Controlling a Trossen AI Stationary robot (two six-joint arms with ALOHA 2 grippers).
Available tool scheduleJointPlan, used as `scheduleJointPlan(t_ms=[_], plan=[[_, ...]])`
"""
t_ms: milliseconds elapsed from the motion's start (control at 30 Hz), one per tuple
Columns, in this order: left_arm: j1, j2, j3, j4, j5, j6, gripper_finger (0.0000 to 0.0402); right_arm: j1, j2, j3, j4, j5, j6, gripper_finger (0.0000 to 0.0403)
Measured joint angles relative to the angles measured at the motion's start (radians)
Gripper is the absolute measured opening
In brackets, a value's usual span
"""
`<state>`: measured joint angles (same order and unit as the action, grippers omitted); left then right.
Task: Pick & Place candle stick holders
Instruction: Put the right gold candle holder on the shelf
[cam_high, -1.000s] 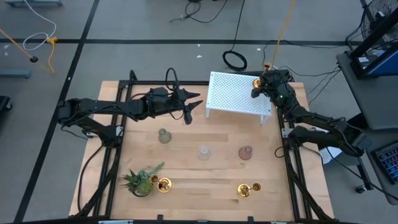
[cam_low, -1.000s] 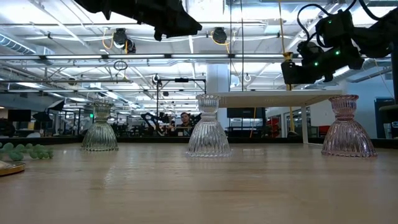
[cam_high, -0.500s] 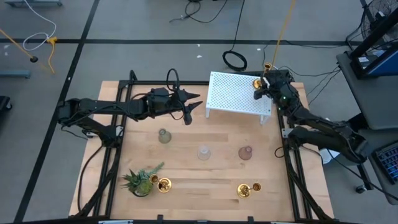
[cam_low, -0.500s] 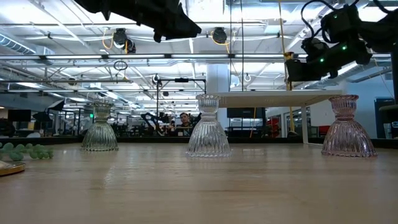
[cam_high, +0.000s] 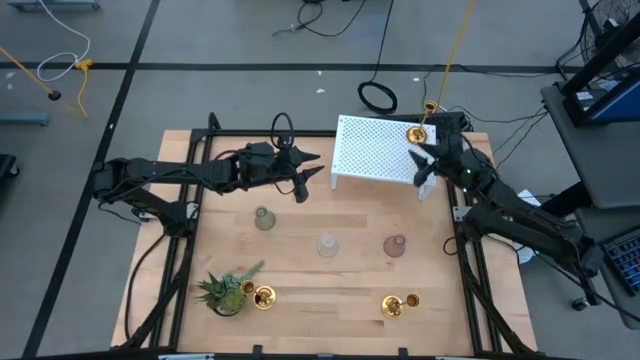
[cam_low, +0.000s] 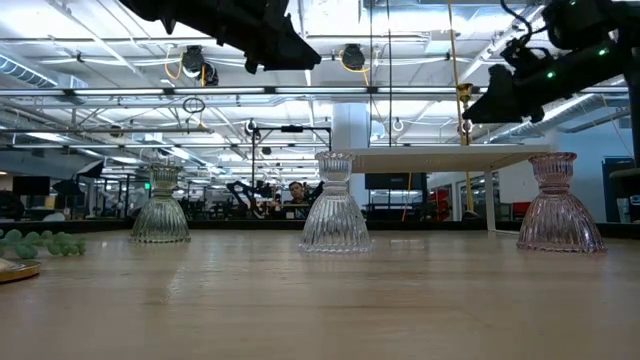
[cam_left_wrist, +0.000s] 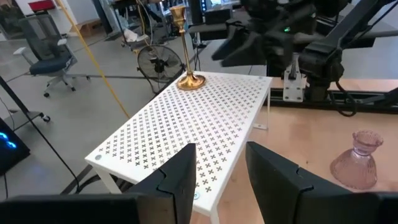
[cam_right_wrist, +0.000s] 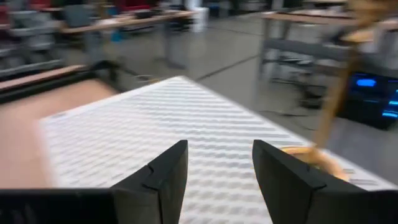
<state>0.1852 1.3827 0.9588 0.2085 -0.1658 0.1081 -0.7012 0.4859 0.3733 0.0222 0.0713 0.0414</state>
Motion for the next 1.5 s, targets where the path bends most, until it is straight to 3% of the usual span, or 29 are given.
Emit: scheduleJointPlan(t_ms=[200,267,433,500,567,767,1033,1167,1333,1500], plan=[[0.0,0.0,0.0,-0.005,0.0,0.0,0.0147,0.083,-0.128,0.0,-0.146,-0.226,-0.007,0.0161],[0.0,0.0,0.0,-0.005,0.0,0.001,0.0147,0.105,-0.159,0.0,-0.206,-0.384,0.002,0.0159],[0.0,0.0,0.0,-0.002,0.0,0.001,0.0147,0.151,-0.198,0.001,-0.266,-0.938,0.132,0.0158],[0.0,0.0,0.0,-0.002,0.002,0.001,0.0147,0.176,-0.204,0.0,-0.266,-1.095,0.151,0.0157],[0.0,0.0,0.0,-0.002,0.014,0.0,0.0147,0.207,-0.212,-0.01,-0.258,-1.185,0.11,0.0157],[0.0,0.0,0.0,-0.001,0.035,-0.009,0.0147,0.347,-0.206,-0.084,-0.202,-1.074,0.13,0.0157],[0.0,0.0,0.0,0.005,0.035,-0.008,0.0147,0.605,-0.152,-0.263,0.323,-1.055,0.283,0.0157],[0.0,0.0,0.0,0.007,0.035,-0.008,0.0147,0.745,-0.105,-0.297,0.425,-0.914,0.203,0.0157],[0.0,0.0,0.0,0.031,0.035,-0.008,0.0147,0.904,0.006,-0.291,0.424,-0.7,0.074,0.0157],[0.0,0.0,0.0,0.032,0.035,-0.012,0.0147,1.023,0.157,-0.283,0.572,-0.67,0.028,0.0157]])
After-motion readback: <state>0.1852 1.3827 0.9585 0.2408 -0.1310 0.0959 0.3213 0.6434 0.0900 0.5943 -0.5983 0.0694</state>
